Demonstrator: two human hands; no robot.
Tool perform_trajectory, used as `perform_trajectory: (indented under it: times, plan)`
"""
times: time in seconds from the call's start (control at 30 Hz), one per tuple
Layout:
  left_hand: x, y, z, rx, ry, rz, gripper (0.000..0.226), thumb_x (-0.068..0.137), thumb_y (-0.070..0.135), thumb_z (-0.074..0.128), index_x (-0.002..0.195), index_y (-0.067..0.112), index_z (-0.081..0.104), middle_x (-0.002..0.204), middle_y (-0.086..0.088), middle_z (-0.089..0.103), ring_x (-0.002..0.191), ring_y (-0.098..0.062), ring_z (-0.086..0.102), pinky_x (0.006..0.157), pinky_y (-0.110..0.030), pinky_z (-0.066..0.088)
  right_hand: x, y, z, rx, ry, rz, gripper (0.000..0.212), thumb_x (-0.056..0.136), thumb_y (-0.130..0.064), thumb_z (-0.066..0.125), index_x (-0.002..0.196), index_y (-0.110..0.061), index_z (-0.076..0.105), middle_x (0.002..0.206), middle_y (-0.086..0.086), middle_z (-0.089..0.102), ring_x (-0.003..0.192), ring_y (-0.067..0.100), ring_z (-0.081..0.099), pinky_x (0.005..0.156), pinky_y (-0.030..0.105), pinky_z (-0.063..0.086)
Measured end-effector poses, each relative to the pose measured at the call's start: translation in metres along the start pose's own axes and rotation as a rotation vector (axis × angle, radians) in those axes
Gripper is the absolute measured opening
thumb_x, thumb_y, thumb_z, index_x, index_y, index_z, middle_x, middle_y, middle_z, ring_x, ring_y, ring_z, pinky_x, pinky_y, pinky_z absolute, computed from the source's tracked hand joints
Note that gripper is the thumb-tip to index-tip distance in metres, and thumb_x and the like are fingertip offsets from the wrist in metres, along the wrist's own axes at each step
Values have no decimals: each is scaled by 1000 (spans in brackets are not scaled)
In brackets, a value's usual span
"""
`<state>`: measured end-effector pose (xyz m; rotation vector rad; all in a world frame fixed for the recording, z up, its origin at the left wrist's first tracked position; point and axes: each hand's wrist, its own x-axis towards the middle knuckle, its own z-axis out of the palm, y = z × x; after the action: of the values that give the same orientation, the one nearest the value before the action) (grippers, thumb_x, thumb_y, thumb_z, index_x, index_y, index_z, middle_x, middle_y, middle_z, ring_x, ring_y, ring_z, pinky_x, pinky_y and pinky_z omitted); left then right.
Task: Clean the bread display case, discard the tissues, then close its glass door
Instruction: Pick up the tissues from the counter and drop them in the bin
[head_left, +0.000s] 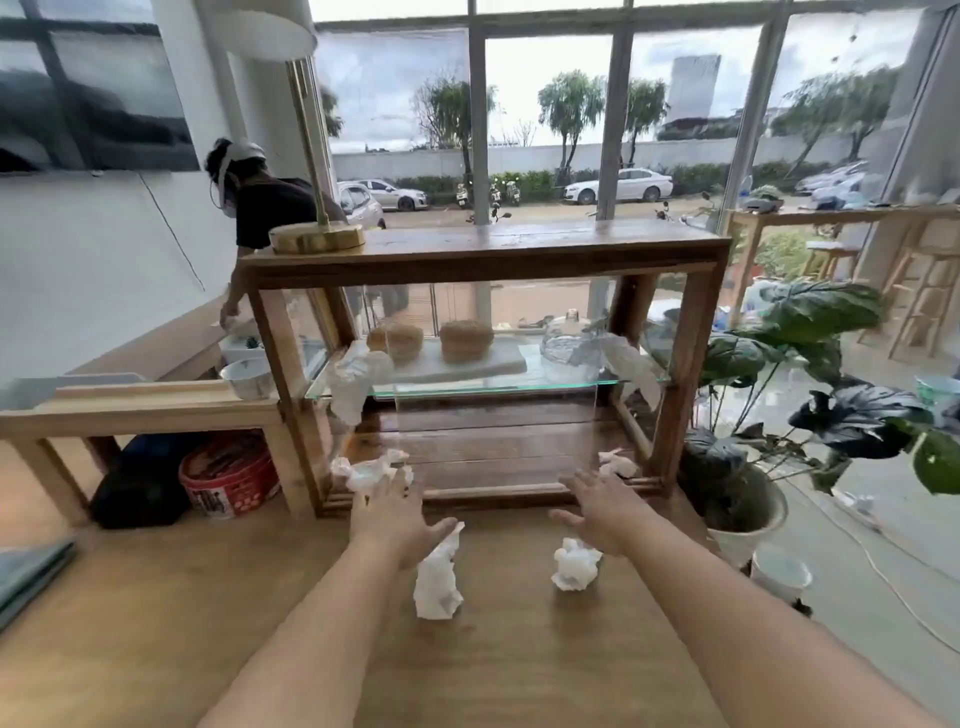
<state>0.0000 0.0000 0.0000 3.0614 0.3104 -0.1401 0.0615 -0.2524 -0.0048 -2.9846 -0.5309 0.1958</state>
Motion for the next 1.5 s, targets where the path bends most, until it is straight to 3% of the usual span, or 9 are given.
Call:
perform_trajectory:
  times: [0.1,0.2,0.33,0.47,0.73,0.93,1.1,1.23,1.5]
  plan:
    - [3,0,35,22,-141,61,82,86,64,42,151,28,8,162,-1,4,147,-24,13,114,-46,22,-4,-3,32,45,-145,37,64,91,-51,40,146,-25,19,158,0,15,144,22,18,114,42,25]
    - [1,-1,64,-19,-231,140,73,84,49,60,145,38,24,160,6,14,141,-21,29,110,-41,31,-10,-4,60,77,-171,10,53,90,-40,47,140,-29,35,152,-4,31,136,21,32,107,39,35]
    - [1,-9,90,-198,-213,181,44,84,16,63,126,28,59,144,4,47,126,-20,48,104,-31,40,-9,-4,85,116,-122,-29,32,86,-15,46,112,-20,64,126,5,56,115,24,51,93,33,45]
    - [2,-6,91,-212,-130,191,27,85,14,57,108,22,71,116,-4,66,108,-24,59,88,-31,47,-7,-1,97,206,-38,14,25,84,-7,50,92,-17,71,96,2,56,94,22,56,79,30,46]
    - [15,25,53,-277,-40,309,26,81,6,50,90,16,72,95,-5,71,91,-27,65,74,-30,50,-17,18,62,240,199,47,26,89,-7,48,103,-17,68,111,5,61,101,25,58,86,34,49]
    - [16,140,38,-177,-7,628,21,88,10,52,101,12,69,103,-6,70,97,-25,65,82,-30,50,-91,91,42,198,282,317,25,88,-7,46,99,-16,67,109,9,61,99,30,58,74,31,42]
    - [-31,278,52,-167,-29,906,23,82,16,57,102,16,69,103,-5,70,98,-26,63,76,-34,53,-212,186,40,155,331,621,26,90,-10,46,106,-16,66,110,12,64,101,33,60,83,37,49]
    - [-84,379,74,-138,-151,1114,14,77,24,47,81,17,59,91,-5,68,92,-26,63,71,-32,51,-299,244,56,246,372,835,26,89,-12,47,105,-15,67,112,9,64,100,32,61,83,34,47]
    - [-181,479,176,4,-431,1290,17,84,20,52,92,9,63,102,-13,68,98,-33,61,76,-33,47,-414,267,166,490,250,1136,27,83,-12,51,106,-17,67,113,7,63,105,26,58,87,31,44]
